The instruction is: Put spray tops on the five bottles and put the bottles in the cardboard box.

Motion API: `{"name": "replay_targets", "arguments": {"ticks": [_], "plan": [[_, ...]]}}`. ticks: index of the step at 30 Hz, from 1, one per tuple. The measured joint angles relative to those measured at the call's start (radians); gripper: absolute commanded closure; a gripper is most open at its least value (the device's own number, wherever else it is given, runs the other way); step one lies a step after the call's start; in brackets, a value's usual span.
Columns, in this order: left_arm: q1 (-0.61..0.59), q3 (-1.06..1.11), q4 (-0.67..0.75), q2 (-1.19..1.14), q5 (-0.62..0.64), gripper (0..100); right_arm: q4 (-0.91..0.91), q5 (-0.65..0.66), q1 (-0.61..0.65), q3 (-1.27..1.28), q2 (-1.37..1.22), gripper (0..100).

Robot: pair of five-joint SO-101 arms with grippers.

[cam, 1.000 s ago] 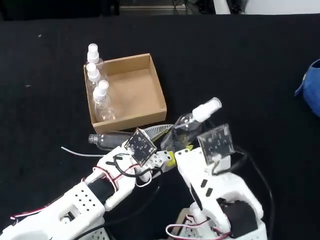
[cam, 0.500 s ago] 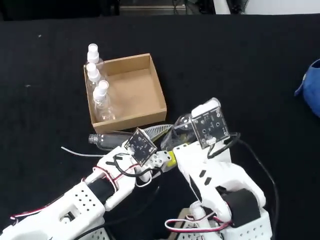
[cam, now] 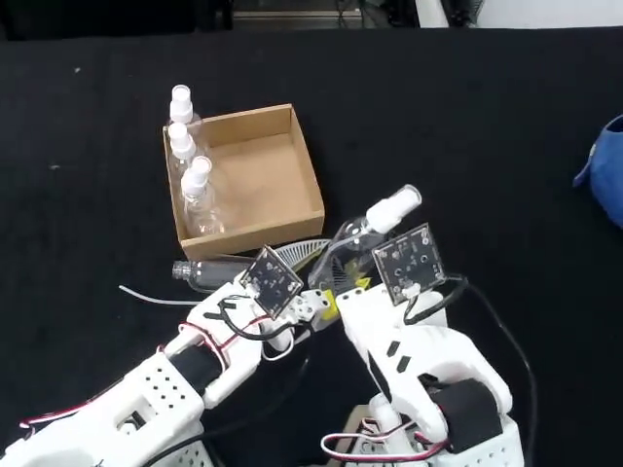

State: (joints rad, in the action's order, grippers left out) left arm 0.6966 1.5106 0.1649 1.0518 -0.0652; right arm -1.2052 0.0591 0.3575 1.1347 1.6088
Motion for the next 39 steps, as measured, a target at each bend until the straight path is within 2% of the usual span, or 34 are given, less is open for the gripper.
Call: {"name": "replay_targets", "arguments": {"ticks": [12, 23, 32, 39], "plan": [[0.0, 0.0, 0.0, 0.0, 0.003, 96, 0.003, 0.0, 0.021, -0.002, 0.0, 76.5], [0.002, -0.003, 0.003, 0.003, 0.002, 96, -0.025, 0.0, 0.028, -0.135, -0.009, 76.4], [-0.017, -0.002, 0.003, 0.002, 0.0, 96, -0.04, 0.002, 0.034, -0.262, -0.275, 76.4], [-0.049, -0.003, 0.003, 0.002, -0.002, 96, -0.106, -0.021, 0.038, -0.305, -0.308, 76.4]]}}
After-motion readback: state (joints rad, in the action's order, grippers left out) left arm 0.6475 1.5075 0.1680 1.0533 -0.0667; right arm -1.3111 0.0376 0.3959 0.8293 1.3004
